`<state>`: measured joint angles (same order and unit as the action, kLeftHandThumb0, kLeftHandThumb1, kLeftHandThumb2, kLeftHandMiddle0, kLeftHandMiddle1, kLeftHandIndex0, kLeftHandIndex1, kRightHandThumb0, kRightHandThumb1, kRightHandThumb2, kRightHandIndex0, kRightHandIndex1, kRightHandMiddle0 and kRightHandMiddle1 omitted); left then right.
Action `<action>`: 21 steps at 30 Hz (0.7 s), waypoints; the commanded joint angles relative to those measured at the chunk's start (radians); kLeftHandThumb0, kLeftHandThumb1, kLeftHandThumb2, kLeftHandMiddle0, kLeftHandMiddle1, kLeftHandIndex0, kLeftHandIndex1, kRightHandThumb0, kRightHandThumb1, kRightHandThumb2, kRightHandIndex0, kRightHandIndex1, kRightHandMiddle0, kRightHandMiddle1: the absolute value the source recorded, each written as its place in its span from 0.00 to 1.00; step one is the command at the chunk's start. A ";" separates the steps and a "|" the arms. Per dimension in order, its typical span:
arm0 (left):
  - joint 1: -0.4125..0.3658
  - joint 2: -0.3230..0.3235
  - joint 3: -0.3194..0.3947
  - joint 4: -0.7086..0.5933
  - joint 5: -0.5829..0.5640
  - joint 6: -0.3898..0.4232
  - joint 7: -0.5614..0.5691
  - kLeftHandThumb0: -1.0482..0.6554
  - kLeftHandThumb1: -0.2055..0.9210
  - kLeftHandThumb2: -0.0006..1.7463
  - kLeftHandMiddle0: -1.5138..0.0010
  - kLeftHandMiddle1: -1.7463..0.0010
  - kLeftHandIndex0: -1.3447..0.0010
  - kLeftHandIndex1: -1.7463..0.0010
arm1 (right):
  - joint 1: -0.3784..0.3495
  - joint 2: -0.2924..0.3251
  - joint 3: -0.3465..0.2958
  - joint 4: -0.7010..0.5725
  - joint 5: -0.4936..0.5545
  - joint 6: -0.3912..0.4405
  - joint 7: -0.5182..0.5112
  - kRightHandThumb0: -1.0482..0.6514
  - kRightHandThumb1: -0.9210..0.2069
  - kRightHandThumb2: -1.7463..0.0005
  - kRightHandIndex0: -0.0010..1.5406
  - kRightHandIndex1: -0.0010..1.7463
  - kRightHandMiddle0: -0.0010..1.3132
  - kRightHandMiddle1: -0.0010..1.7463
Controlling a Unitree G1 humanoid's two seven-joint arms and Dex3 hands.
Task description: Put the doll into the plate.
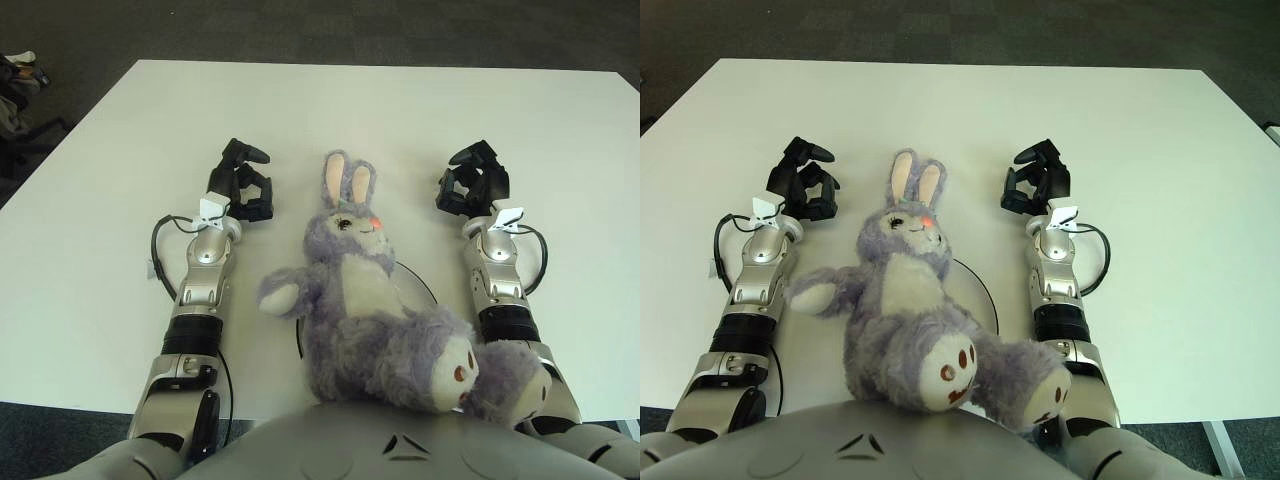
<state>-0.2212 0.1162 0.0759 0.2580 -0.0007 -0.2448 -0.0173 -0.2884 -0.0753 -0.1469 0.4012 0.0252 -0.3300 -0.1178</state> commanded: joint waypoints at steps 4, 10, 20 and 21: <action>0.049 -0.019 -0.005 0.039 -0.022 -0.007 -0.024 0.61 0.44 0.78 0.56 0.00 0.73 0.01 | 0.082 0.024 0.004 0.007 -0.009 0.039 -0.013 0.61 0.56 0.22 0.34 1.00 0.39 1.00; 0.052 -0.018 -0.008 0.060 -0.021 -0.041 -0.038 0.61 0.46 0.77 0.56 0.02 0.74 0.00 | 0.092 0.031 0.007 -0.026 -0.018 0.084 -0.034 0.61 0.56 0.23 0.34 1.00 0.38 1.00; 0.057 -0.023 -0.008 0.073 -0.013 -0.059 -0.025 0.61 0.47 0.76 0.57 0.01 0.75 0.00 | 0.096 0.028 0.004 -0.036 -0.022 0.098 -0.043 0.61 0.55 0.23 0.34 1.00 0.38 1.00; 0.057 -0.024 -0.008 0.073 -0.012 -0.059 -0.024 0.61 0.47 0.76 0.57 0.01 0.75 0.00 | 0.097 0.028 0.004 -0.036 -0.021 0.099 -0.043 0.61 0.55 0.23 0.34 1.00 0.38 1.00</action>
<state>-0.2251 0.1168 0.0739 0.2886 -0.0144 -0.2933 -0.0479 -0.2566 -0.0666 -0.1441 0.3380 0.0090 -0.2441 -0.1531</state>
